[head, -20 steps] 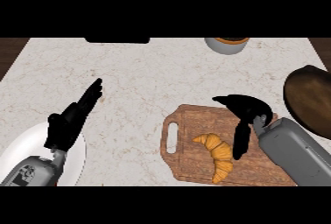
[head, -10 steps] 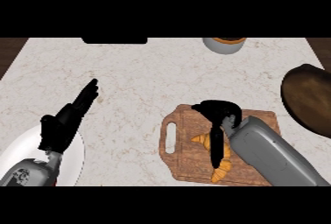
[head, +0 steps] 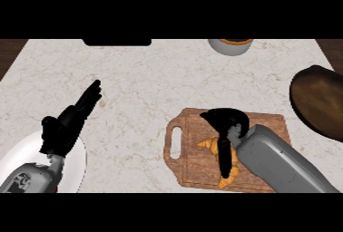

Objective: Pick the croissant from the cutting board and place it in the pan

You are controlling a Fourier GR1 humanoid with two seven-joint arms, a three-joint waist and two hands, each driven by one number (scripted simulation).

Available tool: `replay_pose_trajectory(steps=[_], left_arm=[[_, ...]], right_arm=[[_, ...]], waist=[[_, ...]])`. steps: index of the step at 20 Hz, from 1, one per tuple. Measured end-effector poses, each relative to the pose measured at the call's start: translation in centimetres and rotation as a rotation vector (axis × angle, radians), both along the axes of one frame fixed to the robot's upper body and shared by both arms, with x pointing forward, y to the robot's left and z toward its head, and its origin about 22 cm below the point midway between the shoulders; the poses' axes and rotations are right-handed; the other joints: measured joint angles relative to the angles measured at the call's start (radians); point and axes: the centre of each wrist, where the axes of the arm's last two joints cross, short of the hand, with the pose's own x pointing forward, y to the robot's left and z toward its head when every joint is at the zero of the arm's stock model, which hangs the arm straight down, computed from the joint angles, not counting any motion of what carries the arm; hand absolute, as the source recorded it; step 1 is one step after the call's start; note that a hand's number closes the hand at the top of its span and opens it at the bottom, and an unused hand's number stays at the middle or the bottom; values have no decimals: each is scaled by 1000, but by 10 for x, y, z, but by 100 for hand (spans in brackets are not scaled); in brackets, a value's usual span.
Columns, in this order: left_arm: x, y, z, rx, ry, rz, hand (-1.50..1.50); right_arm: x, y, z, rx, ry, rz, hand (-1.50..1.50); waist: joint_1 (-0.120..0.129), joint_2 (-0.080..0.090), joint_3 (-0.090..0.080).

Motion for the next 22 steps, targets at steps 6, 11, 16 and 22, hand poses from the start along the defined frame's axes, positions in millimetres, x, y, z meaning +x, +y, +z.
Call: replay_pose_trajectory(steps=[6, 11, 16, 22], left_arm=[[1, 1, 3, -3, 3, -1, 0], [1, -1, 4, 2, 1, -4, 0], [1, -7, 4, 9, 7, -6, 0], [-2, -2, 1, 6, 7, -9, 0]], right_arm=[[-9, -7, -10, -46, 3, 7, -150], [-11, -10, -22, -71, -4, 4, -150], [-16, -8, -32, -78, 3, 29, 150], [-22, -13, -35, -72, 16, 84, 150]], waist=[[0, 1, 0], [2, 1, 1], [2, -4, -3], [5, -9, -6]])
